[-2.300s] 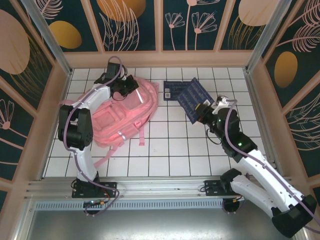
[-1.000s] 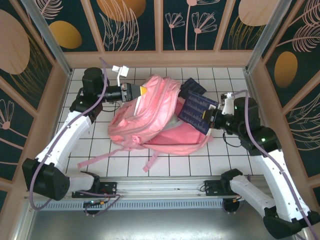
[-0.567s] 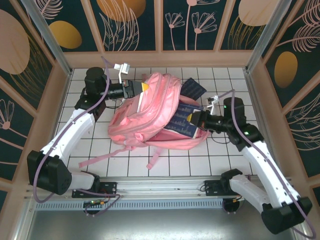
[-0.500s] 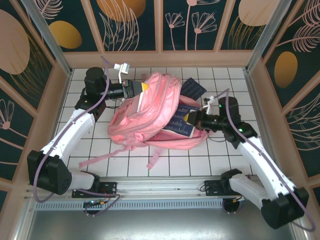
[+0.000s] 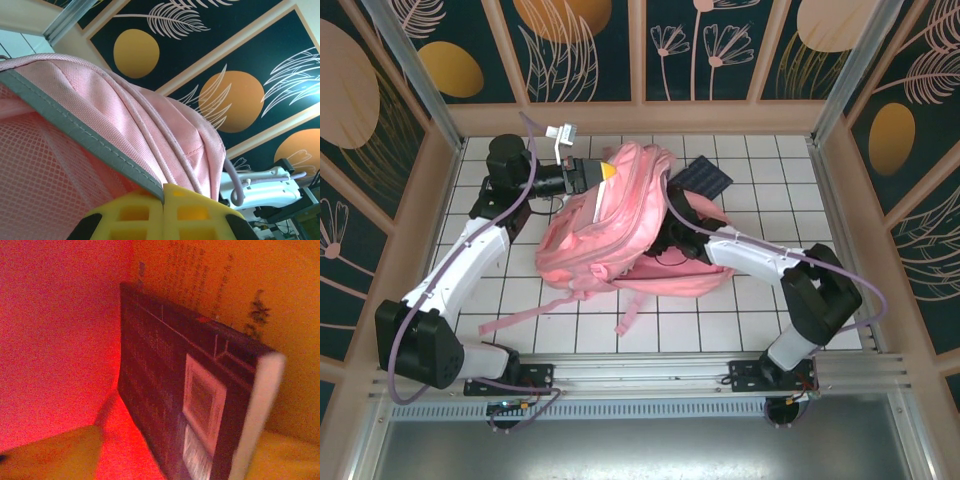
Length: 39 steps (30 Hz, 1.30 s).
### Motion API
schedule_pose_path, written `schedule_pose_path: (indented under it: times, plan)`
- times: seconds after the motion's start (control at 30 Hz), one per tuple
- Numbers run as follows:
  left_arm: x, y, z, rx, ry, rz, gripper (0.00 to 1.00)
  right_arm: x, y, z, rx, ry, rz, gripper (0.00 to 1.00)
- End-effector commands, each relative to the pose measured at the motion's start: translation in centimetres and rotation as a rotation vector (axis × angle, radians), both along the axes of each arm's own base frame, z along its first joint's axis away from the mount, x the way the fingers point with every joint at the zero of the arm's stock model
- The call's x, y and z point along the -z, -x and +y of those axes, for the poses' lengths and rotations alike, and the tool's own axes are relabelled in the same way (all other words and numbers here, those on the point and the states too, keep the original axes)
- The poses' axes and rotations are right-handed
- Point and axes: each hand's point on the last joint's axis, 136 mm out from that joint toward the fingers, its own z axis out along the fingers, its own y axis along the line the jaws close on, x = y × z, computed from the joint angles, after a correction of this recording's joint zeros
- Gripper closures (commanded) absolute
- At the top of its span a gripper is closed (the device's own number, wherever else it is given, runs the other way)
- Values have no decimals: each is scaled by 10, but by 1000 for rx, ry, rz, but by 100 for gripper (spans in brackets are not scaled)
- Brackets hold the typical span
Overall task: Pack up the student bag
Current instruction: Place the book in the student bag, then close the student bag at the center of the table.
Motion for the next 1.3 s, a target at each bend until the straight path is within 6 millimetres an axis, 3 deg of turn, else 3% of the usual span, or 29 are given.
schedule_pose_path:
  times: [0.0, 0.03, 0.07, 0.27, 0.43, 0.57, 0.7, 0.87, 1.0, 1.1, 1.2, 1.27]
  plan:
    - [-63, 19, 5, 12, 60, -309, 100, -51, -23, -9, 98, -16, -191, 10]
    - [-61, 18, 6, 6, 56, -306, 100, -57, -23, -16, 107, 1, -220, 2]
    - [-59, 16, 6, -2, 50, -303, 100, -62, -23, -24, 114, 14, -242, 1]
    - [-29, -13, 23, -152, -49, -236, 100, -92, -17, -76, 185, 61, -354, 3]
    - [21, -59, 71, -425, -207, -100, 100, -114, -24, -141, 385, 230, -511, 8]
    - [60, -83, 106, -580, -318, -23, 100, -116, -41, -179, 488, 356, -534, 10]
    - [69, -93, 135, -712, -382, 3, 100, -107, -69, -213, 608, 408, -487, 9]
    - [68, -108, 156, -827, -445, 14, 100, -91, -109, -229, 676, 407, -456, 9]
    - [76, -123, 163, -878, -457, 35, 100, -78, -143, -238, 718, 380, -418, 10]
    - [83, -137, 161, -872, -449, 51, 100, -54, -170, -248, 729, 418, -364, 12]
    - [97, -153, 159, -868, -465, 75, 100, -25, -194, -250, 722, 391, -312, 24]
    - [104, -164, 160, -877, -477, 84, 100, -2, -209, -240, 662, 367, -254, 41]
